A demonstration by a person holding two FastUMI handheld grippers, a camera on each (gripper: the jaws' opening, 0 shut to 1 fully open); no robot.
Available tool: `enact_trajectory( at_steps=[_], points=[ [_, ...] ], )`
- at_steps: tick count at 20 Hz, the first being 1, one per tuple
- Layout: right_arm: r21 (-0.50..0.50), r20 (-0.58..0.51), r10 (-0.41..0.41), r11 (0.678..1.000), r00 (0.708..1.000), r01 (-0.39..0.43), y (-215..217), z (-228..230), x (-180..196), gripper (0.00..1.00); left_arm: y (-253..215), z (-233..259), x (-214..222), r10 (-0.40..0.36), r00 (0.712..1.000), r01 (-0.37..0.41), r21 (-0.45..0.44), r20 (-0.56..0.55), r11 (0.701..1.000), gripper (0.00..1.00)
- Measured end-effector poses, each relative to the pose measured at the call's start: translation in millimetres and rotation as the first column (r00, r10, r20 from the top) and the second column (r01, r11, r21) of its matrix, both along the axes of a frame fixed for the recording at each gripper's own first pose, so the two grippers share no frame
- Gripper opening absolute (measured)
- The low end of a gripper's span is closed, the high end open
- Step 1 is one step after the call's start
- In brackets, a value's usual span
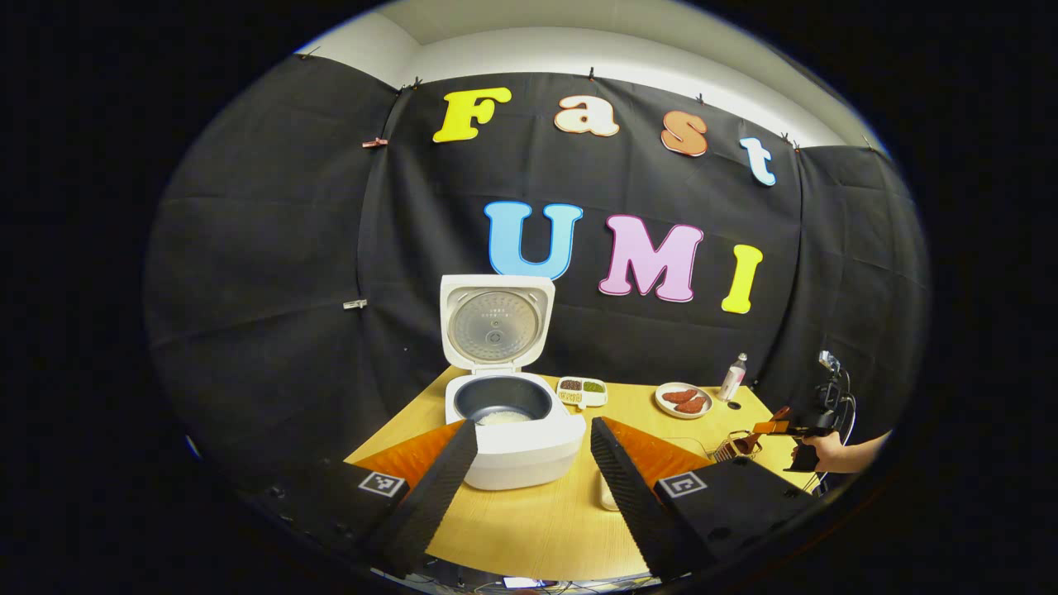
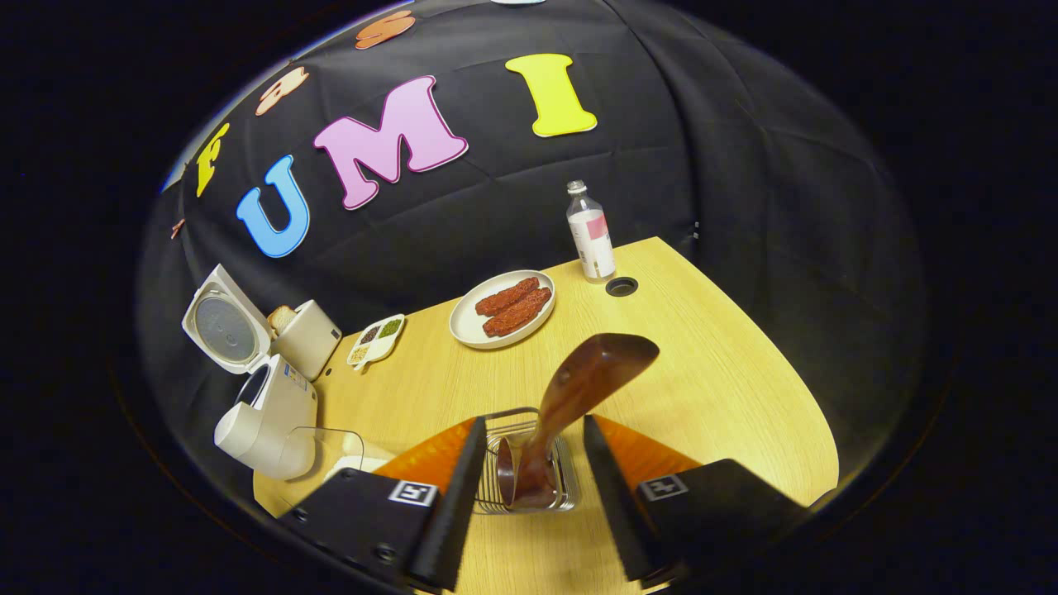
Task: Close the left gripper, press the button to open the rice cooker; take a wooden spoon from the chopstick holder with the right hand, scoop a spoonful of rice and pour it into the rice cooker, then put the wooden spoon back into the chopstick holder.
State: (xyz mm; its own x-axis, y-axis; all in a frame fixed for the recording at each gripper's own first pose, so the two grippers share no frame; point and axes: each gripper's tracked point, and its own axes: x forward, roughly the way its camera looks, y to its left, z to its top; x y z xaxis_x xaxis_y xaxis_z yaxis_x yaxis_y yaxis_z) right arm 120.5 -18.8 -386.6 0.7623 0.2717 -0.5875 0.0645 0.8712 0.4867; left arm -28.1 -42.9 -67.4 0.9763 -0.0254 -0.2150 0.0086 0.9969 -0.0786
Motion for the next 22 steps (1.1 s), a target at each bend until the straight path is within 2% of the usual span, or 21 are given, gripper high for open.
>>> enact_trajectory(
  at_steps=[1,2,6,10,14,19,22],
  points=[
    [-0.007,0.002,0.0,1.0,1.0,0.0,-1,5,-5,0.94,1,6,4,-0.007,1.0,0.007,-0.002,0.013,1.0,0.96],
    [-0.017,0.004,-0.005,1.0,1.0,0.005,-5,13,-12,0.97,3,11,8,-0.014,1.0,0.014,-0.003,0.028,1.0,0.96],
    [-0.052,0.027,-0.063,0.997,0.998,0.065,-20,41,-47,0.99,11,45,28,-0.036,0.993,0.037,-0.006,0.108,0.999,0.95],
    [-0.105,0.167,-0.13,0.983,0.977,0.149,-35,104,-76,0.98,22,89,56,-0.068,0.977,0.064,0.023,0.203,0.998,0.96],
    [-0.247,0.327,-0.085,0.954,0.941,0.172,-38,179,-97,0.98,34,138,100,-0.076,0.95,0.069,0.033,0.302,0.997,0.95],
    [-0.338,0.471,-0.047,0.913,0.881,0.229,-23,256,-122,0.99,58,181,165,-0.037,0.928,0.046,-0.014,0.37,0.999,0.95],
    [-0.345,0.496,-0.038,0.908,0.867,0.238,-7,279,-127,0.99,69,199,205,-0.034,0.915,0.033,0.01,0.403,0.999,0.95]
  ],
)
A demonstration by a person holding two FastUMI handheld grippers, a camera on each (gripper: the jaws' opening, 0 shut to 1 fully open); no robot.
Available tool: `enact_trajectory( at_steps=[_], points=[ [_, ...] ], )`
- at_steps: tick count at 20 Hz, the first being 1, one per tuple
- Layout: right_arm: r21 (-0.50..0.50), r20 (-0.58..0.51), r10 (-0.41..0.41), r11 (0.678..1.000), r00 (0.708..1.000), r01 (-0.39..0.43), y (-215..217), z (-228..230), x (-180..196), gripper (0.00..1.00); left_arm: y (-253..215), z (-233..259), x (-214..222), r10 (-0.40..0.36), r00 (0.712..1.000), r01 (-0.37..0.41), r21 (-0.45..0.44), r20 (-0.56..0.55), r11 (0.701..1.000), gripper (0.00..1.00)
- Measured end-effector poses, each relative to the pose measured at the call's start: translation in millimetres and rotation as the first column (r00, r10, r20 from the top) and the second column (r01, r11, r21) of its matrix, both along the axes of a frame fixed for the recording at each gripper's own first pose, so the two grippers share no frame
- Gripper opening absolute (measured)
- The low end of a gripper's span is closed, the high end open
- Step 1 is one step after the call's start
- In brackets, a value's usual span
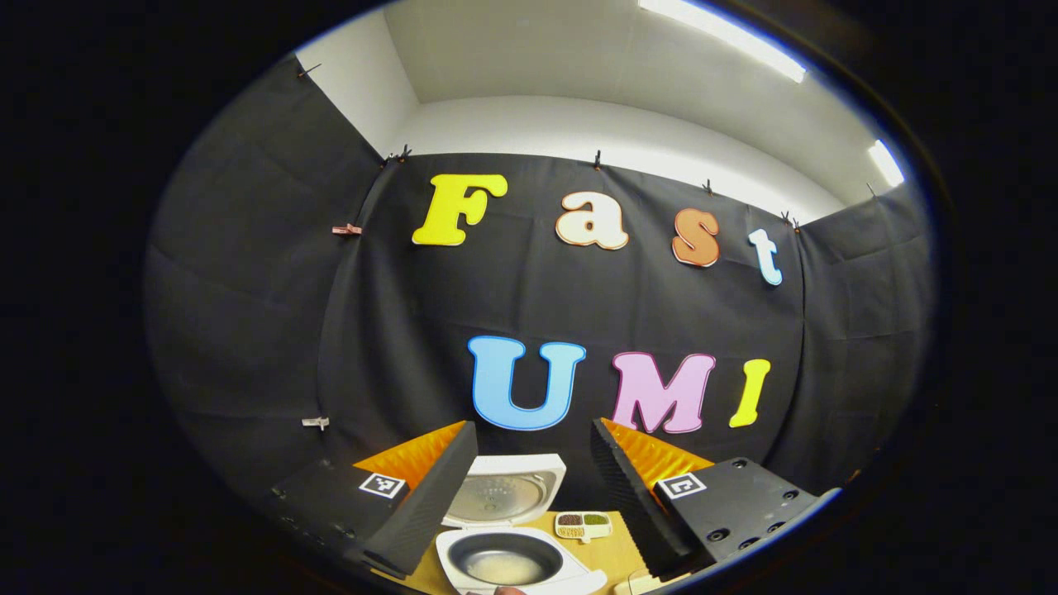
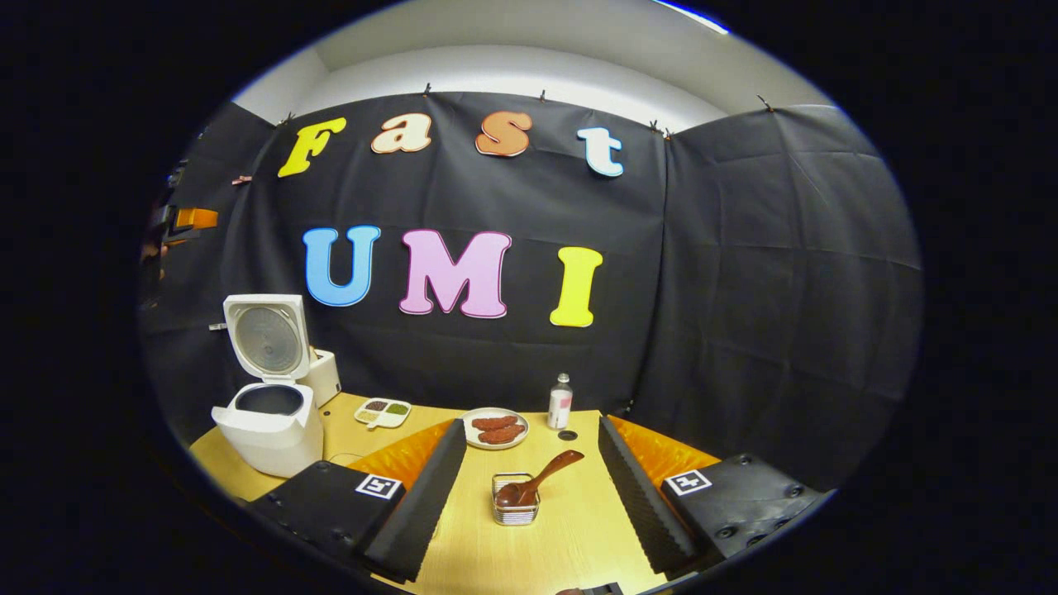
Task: Close the left gripper, press the button to open the rice cooker; take a wooden spoon from the chopstick holder with the right hand, scoop a spoonful of rice and pour it into the rice cooker, then put the wooden spoon back into the chopstick holder.
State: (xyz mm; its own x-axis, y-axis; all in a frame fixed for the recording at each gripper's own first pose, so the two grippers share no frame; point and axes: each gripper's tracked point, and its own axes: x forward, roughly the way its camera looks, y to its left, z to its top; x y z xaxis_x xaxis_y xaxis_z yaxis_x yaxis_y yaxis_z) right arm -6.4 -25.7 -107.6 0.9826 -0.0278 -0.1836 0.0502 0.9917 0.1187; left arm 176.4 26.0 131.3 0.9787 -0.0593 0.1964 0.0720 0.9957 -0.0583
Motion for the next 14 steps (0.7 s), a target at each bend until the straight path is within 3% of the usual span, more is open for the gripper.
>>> enact_trajectory(
  at_steps=[5,9,14],
  points=[
    [0.018,0.008,-0.014,1.0,1.0,0.014,16,20,-2,1.0,16,0,82,0.046,0.999,-0.047,0.024,0.015,0.999,0.95],
    [-0.019,0.009,-0.016,1.0,1.0,0.017,23,33,-5,0.99,32,-42,153,0.097,0.994,-0.097,0.006,-0.051,0.995,0.95],
    [-0.024,0.002,-0.047,0.999,0.999,0.047,20,38,-12,0.99,38,-87,225,0.133,0.982,-0.126,0.057,-0.132,0.99,0.95]
  ],
)
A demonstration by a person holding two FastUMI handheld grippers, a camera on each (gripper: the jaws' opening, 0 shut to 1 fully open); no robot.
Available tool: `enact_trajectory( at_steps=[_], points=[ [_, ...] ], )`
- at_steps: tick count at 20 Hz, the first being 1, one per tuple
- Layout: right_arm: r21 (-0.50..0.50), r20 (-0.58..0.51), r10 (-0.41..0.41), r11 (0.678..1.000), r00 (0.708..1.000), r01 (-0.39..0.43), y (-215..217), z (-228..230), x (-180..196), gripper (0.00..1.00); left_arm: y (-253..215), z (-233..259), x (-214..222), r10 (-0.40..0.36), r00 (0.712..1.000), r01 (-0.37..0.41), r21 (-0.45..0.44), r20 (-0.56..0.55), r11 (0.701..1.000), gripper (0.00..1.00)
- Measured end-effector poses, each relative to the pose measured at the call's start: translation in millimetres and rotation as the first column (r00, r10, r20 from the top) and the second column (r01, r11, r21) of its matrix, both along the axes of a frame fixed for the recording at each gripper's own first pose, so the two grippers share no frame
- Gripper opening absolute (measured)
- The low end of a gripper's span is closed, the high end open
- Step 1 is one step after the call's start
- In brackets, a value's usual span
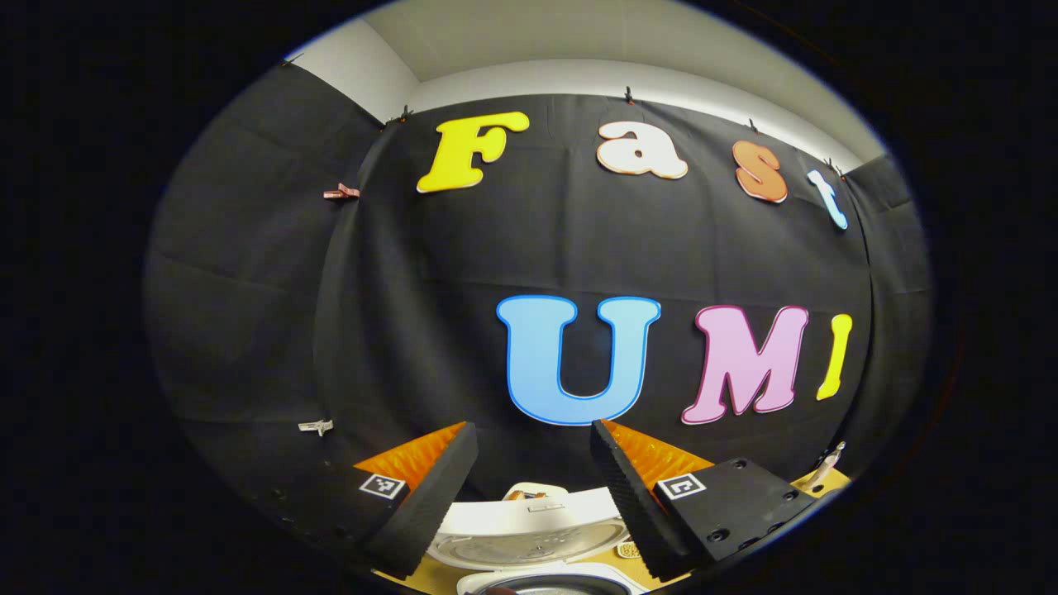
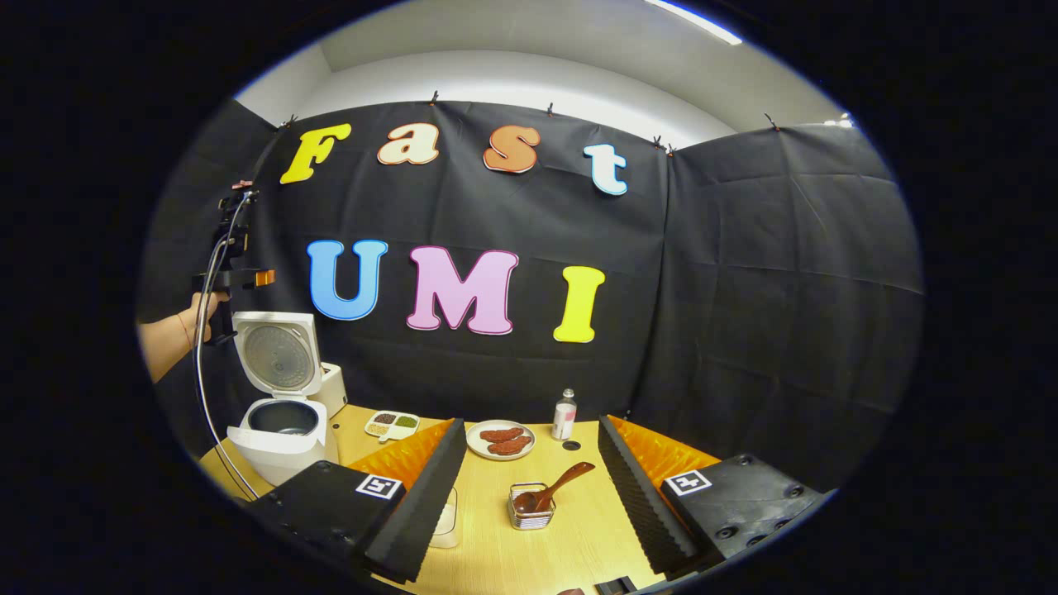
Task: Close the left gripper, press the button to open the rice cooker; take a wooden spoon from the chopstick holder with the right hand, scoop a spoonful of rice and pour it into the rice cooker, then put the wooden spoon back into the chopstick holder.
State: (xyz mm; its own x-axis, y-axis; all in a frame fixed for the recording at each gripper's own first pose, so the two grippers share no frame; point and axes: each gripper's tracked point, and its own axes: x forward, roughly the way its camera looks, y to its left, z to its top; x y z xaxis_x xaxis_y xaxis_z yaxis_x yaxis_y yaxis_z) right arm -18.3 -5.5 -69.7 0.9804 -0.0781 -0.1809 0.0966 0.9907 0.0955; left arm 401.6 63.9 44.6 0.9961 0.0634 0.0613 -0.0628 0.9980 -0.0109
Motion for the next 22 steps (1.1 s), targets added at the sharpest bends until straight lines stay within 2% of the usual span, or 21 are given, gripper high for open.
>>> enact_trajectory(
  at_steps=[4,6,8,9,10,17,22],
  points=[
    [-0.037,-0.016,-0.03,0.999,0.999,0.029,-11,-1,-11,0.99,-5,-42,44,0.012,0.996,-0.01,0.024,-0.091,1.0,0.95],
    [-0.044,-0.026,-0.032,0.999,0.999,0.031,-13,-6,-16,0.99,0,-59,55,0.044,0.991,-0.039,0.039,-0.127,0.998,0.95],
    [-0.047,-0.03,-0.028,0.999,0.999,0.026,-18,-8,-18,0.99,7,-77,56,0.067,0.981,-0.061,0.035,-0.182,0.997,0.95],
    [-0.051,-0.024,-0.031,0.998,0.999,0.03,-21,-7,-19,0.99,7,-74,54,0.066,0.983,-0.067,-0.001,-0.172,0.998,0.97],
    [-0.052,-0.02,-0.034,0.998,0.999,0.033,-23,-6,-18,0.99,3,-75,52,0.062,0.981,-0.063,0.0,-0.184,0.998,0.99],
    [-0.032,0.02,0.006,0.999,1.0,-0.005,-29,4,-20,0.98,-23,-102,-27,0.067,0.97,-0.072,-0.011,-0.232,0.997,0.98],
    [-0.032,0.037,0.03,0.999,0.999,-0.028,-41,12,-29,0.98,-42,-158,-90,0.132,0.937,-0.148,-0.025,-0.324,0.989,0.98]
  ],
)
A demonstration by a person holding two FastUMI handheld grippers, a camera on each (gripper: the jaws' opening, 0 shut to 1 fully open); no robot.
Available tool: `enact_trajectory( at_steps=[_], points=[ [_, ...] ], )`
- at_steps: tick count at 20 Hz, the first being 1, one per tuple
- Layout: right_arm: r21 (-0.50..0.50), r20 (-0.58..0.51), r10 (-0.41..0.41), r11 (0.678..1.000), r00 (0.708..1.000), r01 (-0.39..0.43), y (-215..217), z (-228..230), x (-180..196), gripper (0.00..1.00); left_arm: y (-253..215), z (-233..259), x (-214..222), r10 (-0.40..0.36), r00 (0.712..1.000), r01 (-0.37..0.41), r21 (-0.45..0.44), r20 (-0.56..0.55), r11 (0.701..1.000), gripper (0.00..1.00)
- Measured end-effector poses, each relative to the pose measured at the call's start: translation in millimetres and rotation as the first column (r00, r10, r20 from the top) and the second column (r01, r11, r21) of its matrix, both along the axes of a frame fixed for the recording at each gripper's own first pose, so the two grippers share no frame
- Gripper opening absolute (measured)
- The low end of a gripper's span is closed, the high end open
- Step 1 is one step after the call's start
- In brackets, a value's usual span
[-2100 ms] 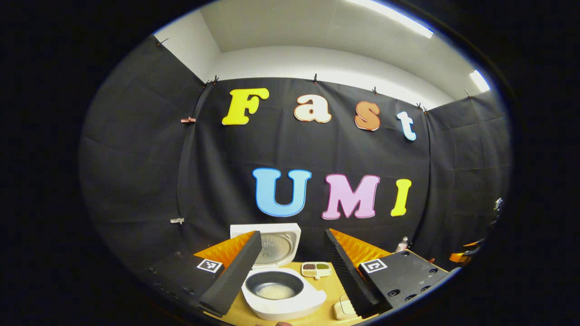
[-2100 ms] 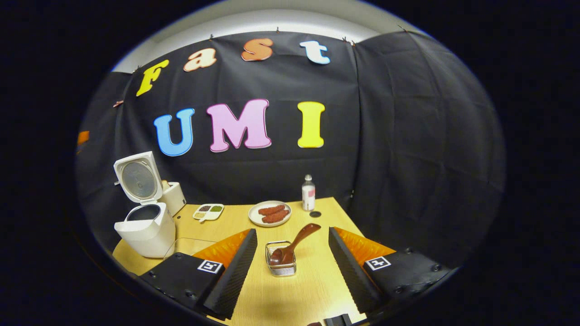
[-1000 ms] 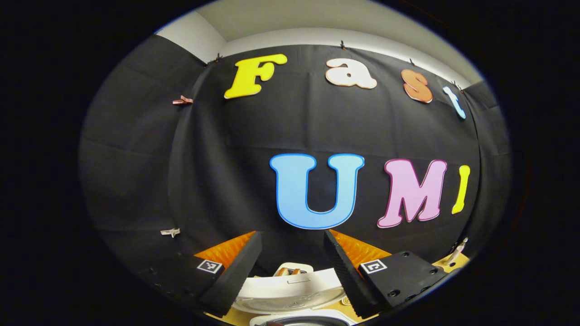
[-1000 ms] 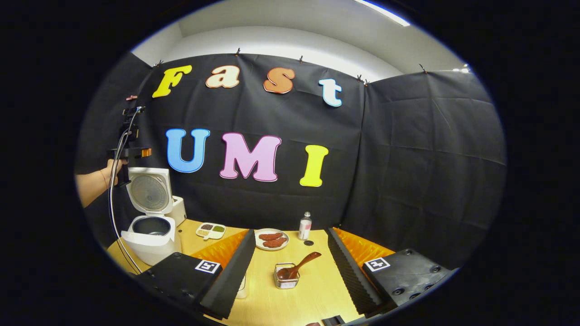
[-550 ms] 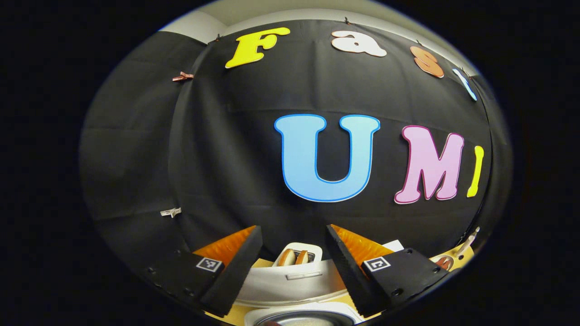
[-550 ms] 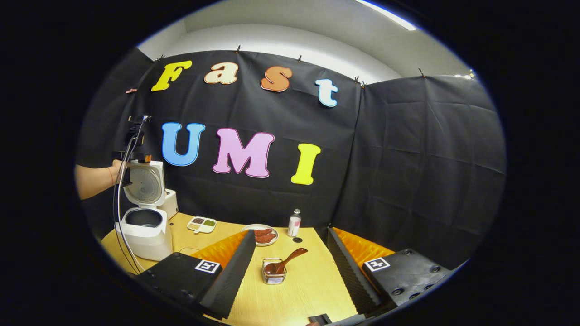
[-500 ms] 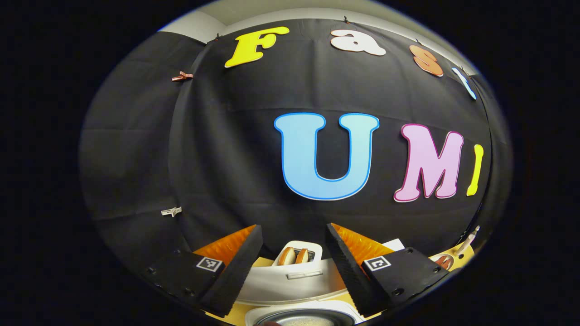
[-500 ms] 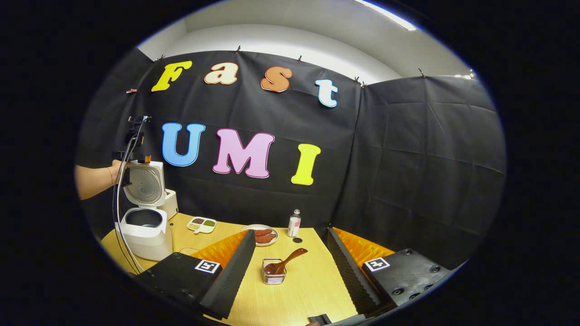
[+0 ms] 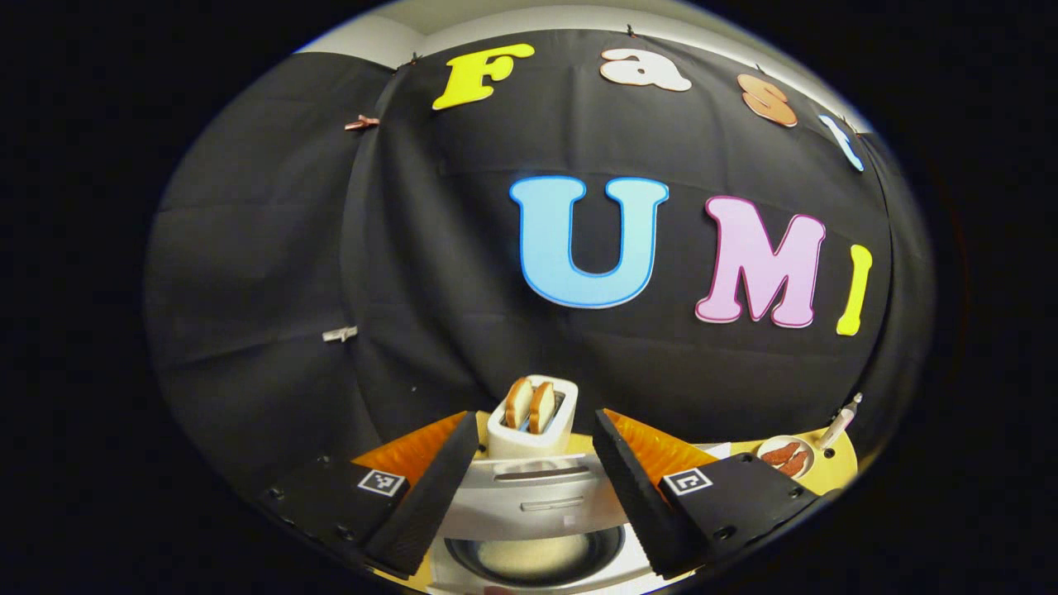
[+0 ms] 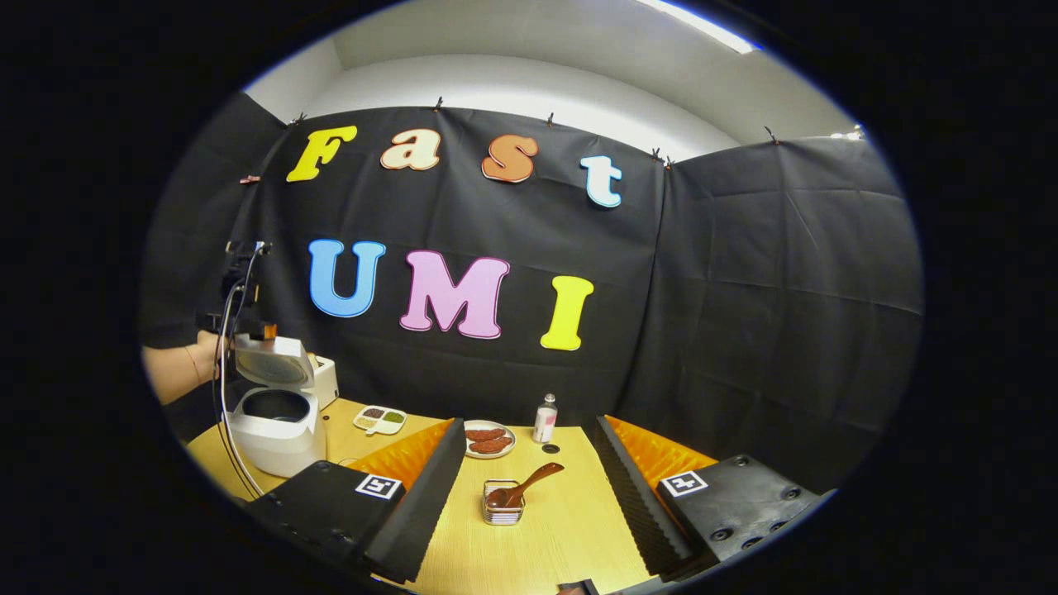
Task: Close the left gripper, press the button to open the rice cooker; take a wooden spoon from the chopstick holder with the right hand, scoop a spoonful of rice and pour it into the rice cooker, then put the wooden spoon back into the chopstick holder.
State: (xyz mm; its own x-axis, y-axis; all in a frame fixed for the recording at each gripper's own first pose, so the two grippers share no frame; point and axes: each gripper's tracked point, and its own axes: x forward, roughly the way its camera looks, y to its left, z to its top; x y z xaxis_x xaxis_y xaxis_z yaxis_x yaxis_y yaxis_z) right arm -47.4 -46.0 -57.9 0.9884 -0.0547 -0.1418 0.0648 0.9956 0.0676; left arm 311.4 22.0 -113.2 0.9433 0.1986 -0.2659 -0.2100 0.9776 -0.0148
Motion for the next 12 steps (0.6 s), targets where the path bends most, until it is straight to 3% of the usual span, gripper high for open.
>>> enact_trajectory(
  at_steps=[12],
  points=[
    [0.013,-0.025,-0.015,1.0,1.0,0.015,-24,-15,-20,0.98,-18,-74,-28,0.029,0.995,-0.032,-0.027,-0.097,0.999,0.98]
  ],
)
